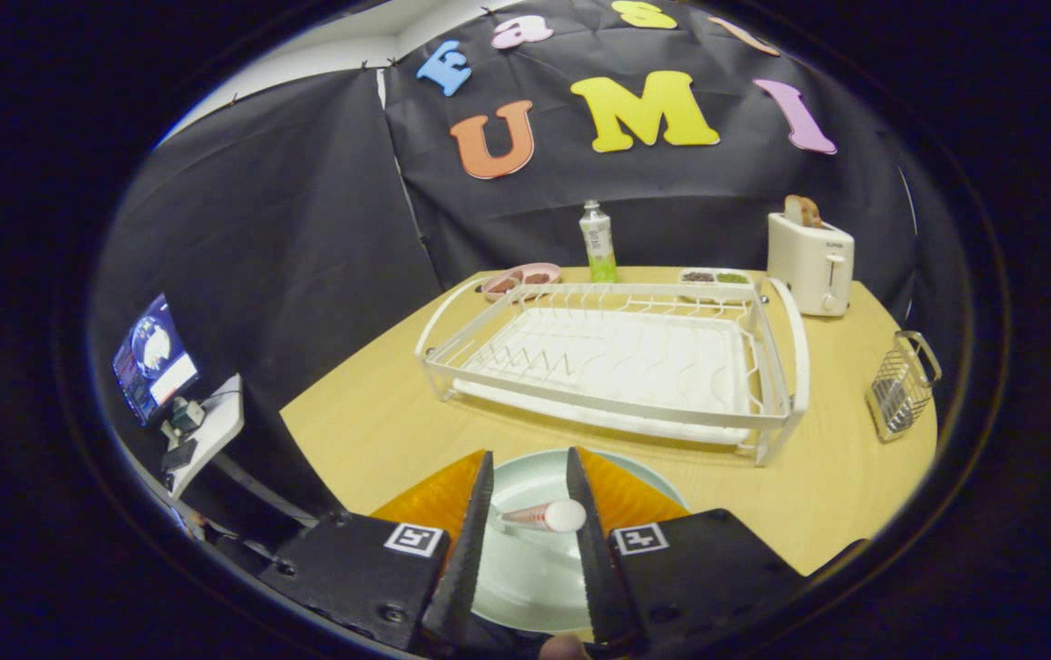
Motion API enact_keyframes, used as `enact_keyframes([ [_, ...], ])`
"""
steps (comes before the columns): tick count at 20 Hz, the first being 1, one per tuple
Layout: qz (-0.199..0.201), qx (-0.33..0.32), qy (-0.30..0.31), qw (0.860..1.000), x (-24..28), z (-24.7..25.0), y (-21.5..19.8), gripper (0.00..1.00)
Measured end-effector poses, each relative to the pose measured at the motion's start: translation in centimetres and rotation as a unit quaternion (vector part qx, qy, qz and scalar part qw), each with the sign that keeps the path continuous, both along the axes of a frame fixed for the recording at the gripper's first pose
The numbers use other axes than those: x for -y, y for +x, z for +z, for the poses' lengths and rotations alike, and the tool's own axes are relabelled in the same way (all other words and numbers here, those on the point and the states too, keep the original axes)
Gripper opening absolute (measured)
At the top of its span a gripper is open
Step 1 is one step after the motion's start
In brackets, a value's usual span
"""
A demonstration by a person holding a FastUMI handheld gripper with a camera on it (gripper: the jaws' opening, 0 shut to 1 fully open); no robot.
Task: Take the plate from the dish rack, then take the spoon from the basket and place it into the plate.
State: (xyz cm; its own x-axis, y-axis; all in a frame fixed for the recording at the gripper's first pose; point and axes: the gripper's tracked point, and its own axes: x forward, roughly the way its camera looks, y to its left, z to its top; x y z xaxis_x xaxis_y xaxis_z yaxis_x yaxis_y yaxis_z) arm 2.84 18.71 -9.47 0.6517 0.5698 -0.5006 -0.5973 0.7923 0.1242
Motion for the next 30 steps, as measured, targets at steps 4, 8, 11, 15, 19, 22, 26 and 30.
enact_keyframes([
  [4,-0.027,0.018,0.003,0.999,1.0,0.6,1.0,0.81],
  [8,-0.059,0.064,0.002,0.996,2.5,2.5,1.5,0.84],
  [11,-0.086,0.111,0.003,0.99,3.6,4.7,1.3,0.91],
  [15,-0.132,0.194,0.013,0.972,5.9,7.6,-0.2,0.97],
  [19,-0.159,0.25,0.028,0.955,7.8,9.1,-2.8,1.0],
  [22,-0.174,0.27,0.042,0.946,9.3,9.5,-5.0,1.0],
  [26,-0.199,0.294,0.06,0.933,11.7,9.6,-7.0,1.0],
  [30,-0.21,0.302,0.058,0.928,14.3,9.4,-8.5,1.0],
])
